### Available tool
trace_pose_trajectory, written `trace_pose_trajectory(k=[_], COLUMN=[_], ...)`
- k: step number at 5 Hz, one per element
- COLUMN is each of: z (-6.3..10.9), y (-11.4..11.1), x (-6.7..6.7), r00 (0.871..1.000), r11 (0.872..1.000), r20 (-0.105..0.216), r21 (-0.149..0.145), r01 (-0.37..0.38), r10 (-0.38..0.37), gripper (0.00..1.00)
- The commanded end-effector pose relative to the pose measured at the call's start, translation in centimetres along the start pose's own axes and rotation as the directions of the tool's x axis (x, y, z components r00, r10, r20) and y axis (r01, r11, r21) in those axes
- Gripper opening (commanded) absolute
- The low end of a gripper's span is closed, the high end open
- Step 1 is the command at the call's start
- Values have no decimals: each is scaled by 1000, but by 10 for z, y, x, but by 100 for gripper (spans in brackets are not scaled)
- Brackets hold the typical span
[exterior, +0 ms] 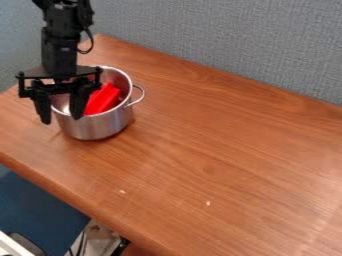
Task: Put the red object in the metal pot
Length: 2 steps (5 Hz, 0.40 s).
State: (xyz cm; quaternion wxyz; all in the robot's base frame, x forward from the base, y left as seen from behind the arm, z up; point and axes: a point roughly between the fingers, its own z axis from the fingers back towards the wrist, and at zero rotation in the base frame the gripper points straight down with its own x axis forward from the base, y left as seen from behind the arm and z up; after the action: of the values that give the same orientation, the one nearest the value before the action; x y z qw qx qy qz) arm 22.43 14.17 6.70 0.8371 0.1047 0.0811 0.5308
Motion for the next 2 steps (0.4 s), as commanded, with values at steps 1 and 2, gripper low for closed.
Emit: trace_pose_trajectory(k=[1, 2], z=[11, 23], y=[-16, -31], x=[-6, -10], r00=[999, 997], r11=[999, 997], r20=[4, 1], r21=[-8, -18], r01=[-47, -81], r10=[47, 81], gripper=[100, 100])
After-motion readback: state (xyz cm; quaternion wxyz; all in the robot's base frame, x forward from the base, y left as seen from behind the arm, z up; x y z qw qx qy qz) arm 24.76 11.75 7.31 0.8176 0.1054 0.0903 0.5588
